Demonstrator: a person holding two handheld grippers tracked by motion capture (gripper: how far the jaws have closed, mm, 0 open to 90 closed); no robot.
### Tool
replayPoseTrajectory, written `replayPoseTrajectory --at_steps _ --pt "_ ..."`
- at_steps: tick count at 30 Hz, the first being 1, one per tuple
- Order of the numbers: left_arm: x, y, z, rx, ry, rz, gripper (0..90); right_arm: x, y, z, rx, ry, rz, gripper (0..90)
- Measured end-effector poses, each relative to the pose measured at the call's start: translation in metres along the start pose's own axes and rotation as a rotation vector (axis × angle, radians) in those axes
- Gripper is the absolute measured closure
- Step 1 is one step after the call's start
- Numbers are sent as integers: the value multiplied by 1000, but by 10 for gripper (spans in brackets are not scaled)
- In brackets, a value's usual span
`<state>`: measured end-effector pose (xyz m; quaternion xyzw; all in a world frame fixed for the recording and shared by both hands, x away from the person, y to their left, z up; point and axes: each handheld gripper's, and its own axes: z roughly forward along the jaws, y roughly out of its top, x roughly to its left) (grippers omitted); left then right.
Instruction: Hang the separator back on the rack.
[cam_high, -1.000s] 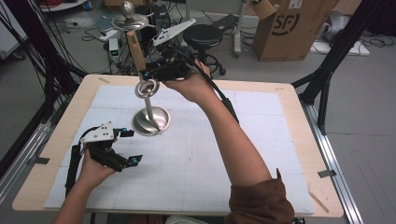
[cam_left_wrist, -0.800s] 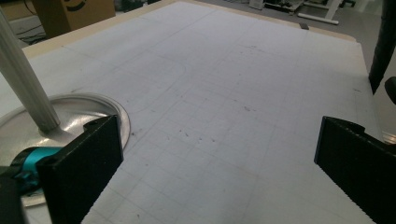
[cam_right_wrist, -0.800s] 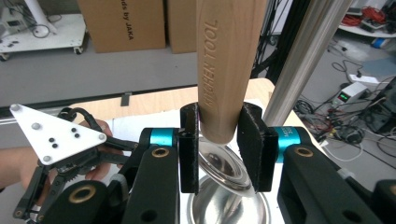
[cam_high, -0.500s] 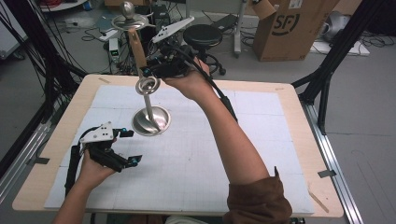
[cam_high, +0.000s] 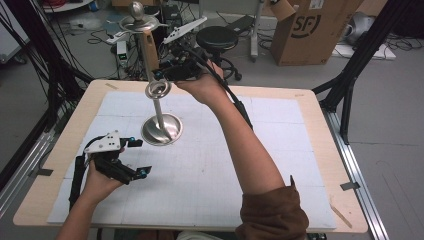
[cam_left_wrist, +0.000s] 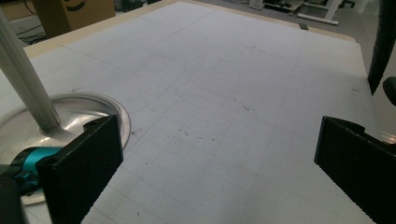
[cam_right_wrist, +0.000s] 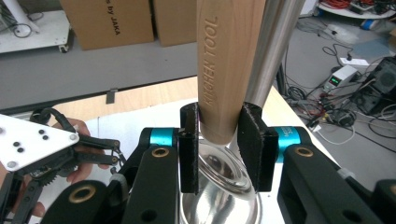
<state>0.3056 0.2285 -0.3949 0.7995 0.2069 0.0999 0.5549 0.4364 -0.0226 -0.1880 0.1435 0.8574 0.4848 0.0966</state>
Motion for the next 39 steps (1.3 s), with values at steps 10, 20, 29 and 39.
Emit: replayPoseTrajectory --at_steps 10,20,29,39 --pt "-1 -1 1 12 -6 3 16 3 -4 -8 -53 12 -3 595" --pt "-3 -2 1 20 -4 0 17 16 -26 -49 -75 15 -9 553" --pt "-2 -2 2 20 0 -9 16 23 -53 -82 -100 -3 -7 533" --pt "-1 -2 1 19 6 -4 16 33 -89 -101 -122 -23 15 512"
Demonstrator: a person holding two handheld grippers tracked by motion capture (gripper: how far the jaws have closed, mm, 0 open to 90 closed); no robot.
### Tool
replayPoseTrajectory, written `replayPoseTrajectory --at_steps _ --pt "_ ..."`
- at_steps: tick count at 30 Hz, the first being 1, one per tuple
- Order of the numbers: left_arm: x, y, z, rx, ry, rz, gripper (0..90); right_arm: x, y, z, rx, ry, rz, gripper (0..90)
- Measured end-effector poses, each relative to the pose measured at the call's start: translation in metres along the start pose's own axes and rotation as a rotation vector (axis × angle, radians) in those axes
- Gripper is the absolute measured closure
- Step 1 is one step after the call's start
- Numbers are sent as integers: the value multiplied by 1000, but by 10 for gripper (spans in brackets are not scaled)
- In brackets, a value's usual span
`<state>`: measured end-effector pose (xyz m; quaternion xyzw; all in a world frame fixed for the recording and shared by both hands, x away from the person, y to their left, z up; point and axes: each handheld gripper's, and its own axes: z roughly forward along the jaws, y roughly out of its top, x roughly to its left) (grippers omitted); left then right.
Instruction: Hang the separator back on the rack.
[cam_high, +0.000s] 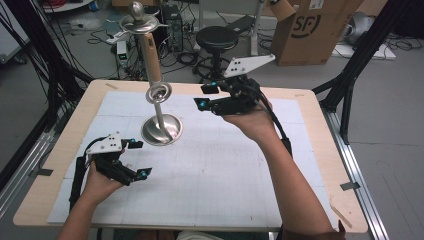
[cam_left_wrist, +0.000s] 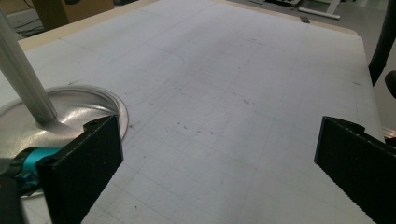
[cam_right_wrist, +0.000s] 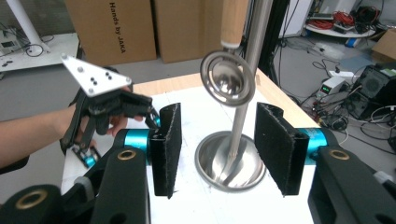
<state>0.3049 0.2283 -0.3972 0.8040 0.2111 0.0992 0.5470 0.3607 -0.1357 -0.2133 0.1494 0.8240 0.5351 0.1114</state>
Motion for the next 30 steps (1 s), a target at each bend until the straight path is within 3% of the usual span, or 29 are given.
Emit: replayPoseTrajectory --at_steps 13,24,30 --pt "2 0 -2 -15 1 -11 17 -3 -52 -19 -19 -38 82 457" --pt "3 -1 0 3 6 -9 17 6 -73 -34 -32 -67 106 409" --pt "3 0 -2 -7 6 -13 17 11 -100 -38 -36 -77 141 382"
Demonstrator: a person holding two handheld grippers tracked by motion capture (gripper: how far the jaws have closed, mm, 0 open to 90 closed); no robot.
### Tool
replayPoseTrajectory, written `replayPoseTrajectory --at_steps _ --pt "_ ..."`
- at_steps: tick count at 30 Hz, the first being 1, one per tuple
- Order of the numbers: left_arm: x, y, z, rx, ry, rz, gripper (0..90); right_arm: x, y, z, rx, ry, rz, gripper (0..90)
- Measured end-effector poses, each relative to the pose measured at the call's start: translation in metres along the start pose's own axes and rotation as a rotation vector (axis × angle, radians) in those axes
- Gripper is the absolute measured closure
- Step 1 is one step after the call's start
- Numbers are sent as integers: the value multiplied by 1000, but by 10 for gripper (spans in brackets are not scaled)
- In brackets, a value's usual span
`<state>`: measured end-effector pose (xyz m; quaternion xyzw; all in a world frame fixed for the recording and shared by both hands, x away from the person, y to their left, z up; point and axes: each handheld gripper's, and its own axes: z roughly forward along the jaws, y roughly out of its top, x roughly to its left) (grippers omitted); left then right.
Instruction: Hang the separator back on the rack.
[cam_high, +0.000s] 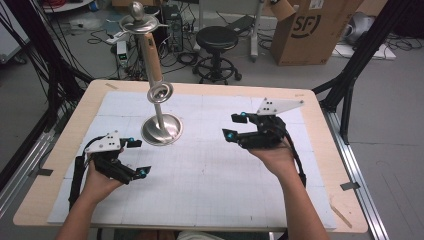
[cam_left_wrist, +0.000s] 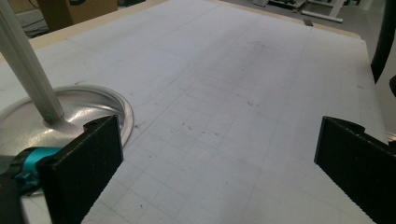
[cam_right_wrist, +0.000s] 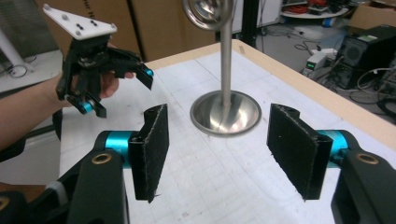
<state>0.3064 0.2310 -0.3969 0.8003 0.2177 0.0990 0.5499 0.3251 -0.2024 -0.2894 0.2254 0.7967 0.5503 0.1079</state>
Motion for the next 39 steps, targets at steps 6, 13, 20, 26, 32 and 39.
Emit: replayPoseTrajectory --at_steps 6,13,20,26,32,39 --pt "1 -1 2 8 0 -2 16 -7 -27 -3 3 -19 54 364" --pt "2 -1 1 0 3 -9 16 -3 -50 -9 -12 -50 84 331" --pt "2 0 2 -3 7 -3 17 -1 -74 -2 10 -40 117 306" --pt "2 0 2 1 7 -6 16 -5 -80 -3 -20 -45 120 271" --pt "3 0 1 -10 8 -14 17 -12 -88 4 16 -63 140 202" --pt "2 0 2 -3 10 -5 16 -15 -92 8 38 -66 143 185"
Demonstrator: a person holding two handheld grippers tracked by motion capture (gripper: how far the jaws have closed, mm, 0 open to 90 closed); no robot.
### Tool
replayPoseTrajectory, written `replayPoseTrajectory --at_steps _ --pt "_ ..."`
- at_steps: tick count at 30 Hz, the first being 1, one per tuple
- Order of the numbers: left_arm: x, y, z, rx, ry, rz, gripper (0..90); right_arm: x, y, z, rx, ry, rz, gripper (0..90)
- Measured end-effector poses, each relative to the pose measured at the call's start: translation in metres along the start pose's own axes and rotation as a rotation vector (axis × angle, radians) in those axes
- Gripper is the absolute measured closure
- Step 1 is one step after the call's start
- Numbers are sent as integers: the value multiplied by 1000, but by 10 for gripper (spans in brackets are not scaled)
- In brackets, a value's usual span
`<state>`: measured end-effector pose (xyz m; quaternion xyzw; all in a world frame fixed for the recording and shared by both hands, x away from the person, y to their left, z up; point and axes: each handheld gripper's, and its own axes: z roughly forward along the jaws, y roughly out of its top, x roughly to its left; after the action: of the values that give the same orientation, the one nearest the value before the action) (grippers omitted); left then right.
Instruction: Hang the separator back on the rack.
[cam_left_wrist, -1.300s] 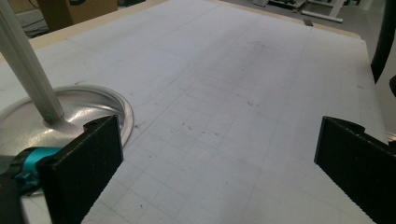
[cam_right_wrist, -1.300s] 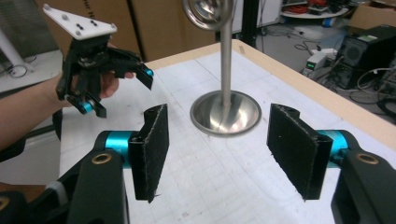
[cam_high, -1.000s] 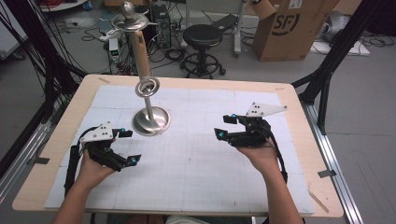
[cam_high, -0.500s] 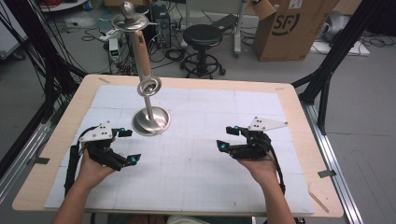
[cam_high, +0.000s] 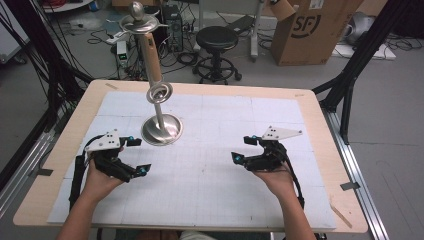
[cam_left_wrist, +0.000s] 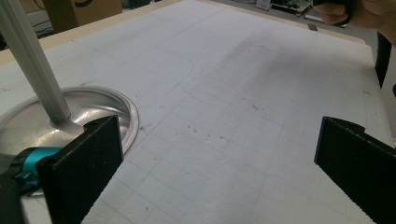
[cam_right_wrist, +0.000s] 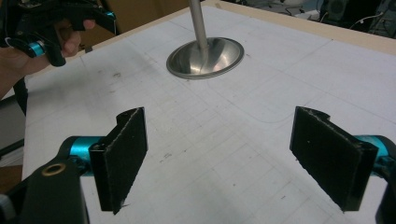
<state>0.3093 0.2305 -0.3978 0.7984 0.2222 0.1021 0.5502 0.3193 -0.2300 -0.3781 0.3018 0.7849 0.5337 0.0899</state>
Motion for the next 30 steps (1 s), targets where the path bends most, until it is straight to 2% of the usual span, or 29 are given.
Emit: replayPoseTrajectory --at_steps 15,30 --pt "-2 -1 4 20 -6 7 16 -1 0 -2 -14 -18 -2 185" --pt "0 -1 5 3 -6 -5 17 0 -2 -4 1 -27 0 180"
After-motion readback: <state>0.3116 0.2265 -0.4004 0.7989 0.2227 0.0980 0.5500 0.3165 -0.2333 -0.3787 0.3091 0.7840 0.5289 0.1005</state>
